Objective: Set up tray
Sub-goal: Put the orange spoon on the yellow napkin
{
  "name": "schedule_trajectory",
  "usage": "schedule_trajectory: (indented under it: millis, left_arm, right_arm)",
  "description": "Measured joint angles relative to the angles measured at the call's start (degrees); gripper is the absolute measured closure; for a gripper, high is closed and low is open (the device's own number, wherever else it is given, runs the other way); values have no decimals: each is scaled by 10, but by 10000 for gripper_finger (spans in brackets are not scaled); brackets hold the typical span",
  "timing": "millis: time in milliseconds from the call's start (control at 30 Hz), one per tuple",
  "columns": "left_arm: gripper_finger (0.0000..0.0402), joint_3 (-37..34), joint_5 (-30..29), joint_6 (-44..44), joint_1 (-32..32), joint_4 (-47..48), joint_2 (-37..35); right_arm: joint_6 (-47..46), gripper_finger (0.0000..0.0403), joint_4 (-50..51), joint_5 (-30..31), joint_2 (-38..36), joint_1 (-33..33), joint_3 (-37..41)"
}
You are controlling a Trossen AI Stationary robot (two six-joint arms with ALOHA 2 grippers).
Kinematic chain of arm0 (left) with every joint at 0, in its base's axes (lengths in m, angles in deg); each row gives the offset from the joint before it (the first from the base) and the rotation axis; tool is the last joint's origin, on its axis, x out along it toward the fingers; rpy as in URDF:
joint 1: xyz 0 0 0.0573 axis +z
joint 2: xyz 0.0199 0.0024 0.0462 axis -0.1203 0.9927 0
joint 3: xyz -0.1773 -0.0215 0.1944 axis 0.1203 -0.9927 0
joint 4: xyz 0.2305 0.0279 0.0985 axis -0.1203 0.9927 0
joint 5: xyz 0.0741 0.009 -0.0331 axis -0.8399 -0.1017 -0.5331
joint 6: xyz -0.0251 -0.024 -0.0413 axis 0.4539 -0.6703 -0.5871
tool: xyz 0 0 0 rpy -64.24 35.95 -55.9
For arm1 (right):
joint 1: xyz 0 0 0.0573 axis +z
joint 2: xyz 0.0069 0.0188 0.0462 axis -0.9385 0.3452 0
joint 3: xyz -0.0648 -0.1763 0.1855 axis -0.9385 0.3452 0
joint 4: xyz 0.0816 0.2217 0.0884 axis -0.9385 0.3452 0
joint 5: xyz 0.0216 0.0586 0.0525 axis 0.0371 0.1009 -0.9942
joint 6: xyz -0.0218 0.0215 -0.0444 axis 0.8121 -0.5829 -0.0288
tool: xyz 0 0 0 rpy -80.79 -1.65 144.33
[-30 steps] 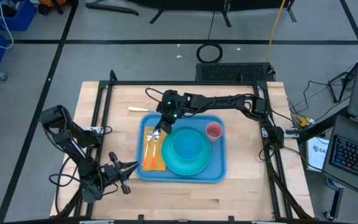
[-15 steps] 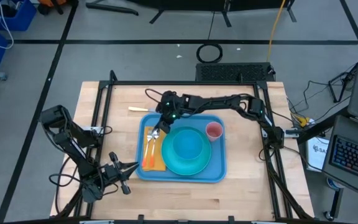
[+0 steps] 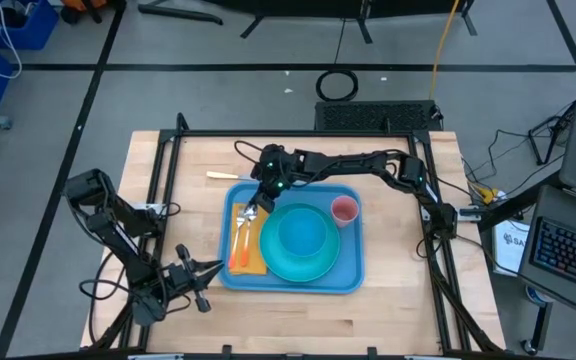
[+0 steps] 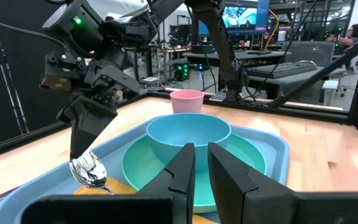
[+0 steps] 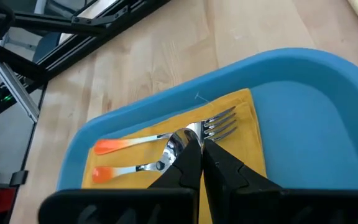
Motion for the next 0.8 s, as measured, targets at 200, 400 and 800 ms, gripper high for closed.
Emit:
schedule_trajectory:
  millis: [200, 400, 800]
  left_arm:
    - [355, 0, 25, 0, 11, 4, 0]
    - [355, 0, 38, 0, 14, 4, 0]
    - [355, 0, 38, 0, 14, 4, 0]
  right_arm:
    - [-3, 403, -12, 0, 22, -3, 0]
    - [-11, 403, -11, -3, 37, -9, 0]
    - [-7, 403, -15, -14, 36, -19, 0]
